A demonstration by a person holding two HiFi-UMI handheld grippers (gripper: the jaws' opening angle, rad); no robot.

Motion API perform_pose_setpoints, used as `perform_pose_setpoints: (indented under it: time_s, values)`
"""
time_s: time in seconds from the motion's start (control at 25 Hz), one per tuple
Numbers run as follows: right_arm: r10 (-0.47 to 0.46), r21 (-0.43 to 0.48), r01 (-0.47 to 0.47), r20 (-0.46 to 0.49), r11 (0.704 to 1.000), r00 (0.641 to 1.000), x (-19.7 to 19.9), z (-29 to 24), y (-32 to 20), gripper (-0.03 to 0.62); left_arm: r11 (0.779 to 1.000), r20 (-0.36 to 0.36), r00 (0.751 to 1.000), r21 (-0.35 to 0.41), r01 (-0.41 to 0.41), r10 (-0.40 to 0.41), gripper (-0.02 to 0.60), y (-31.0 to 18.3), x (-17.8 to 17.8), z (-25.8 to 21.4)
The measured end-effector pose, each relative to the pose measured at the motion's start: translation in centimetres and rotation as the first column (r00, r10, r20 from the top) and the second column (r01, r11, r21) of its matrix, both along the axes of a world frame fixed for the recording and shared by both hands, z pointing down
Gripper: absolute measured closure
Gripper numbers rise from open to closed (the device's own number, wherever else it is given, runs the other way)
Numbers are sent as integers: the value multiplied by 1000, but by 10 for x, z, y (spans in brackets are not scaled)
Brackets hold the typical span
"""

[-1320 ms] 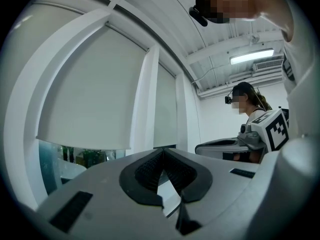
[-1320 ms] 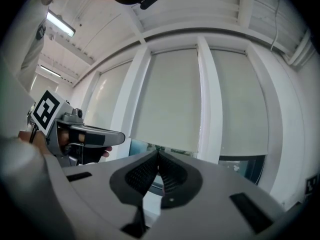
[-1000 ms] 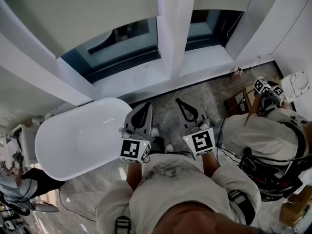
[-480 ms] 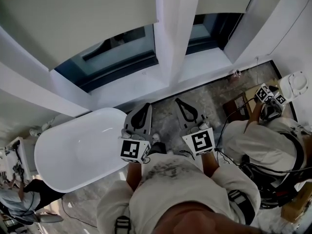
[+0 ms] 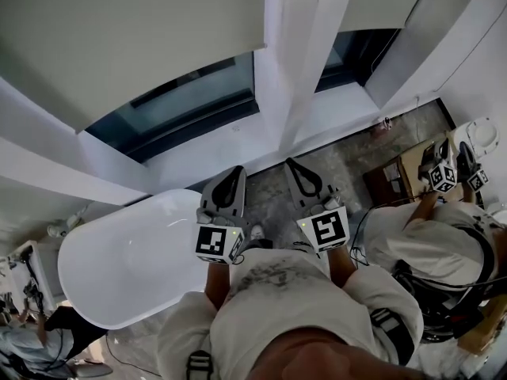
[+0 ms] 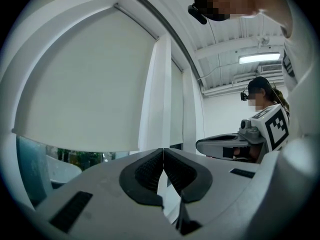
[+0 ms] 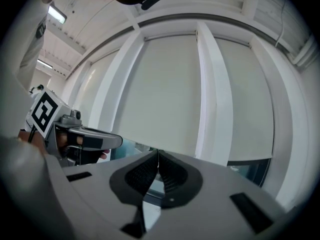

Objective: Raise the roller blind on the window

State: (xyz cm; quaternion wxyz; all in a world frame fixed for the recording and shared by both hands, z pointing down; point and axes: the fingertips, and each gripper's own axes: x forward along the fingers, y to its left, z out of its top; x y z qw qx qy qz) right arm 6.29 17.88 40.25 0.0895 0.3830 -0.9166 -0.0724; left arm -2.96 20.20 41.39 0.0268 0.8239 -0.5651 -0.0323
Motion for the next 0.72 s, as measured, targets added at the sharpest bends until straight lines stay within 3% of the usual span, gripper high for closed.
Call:
perform_pose_setpoints:
  time_s: [0.36, 0.72]
  values:
    - [50, 11, -50, -9, 999, 999, -26, 7, -38, 533, 999, -5, 999, 9, -37, 37, 572, -43, -31, 6]
    - [75, 8, -75, -12, 997, 997, -22, 9, -79, 531, 998, -6, 998, 5, -56, 56, 572, -86, -28, 10]
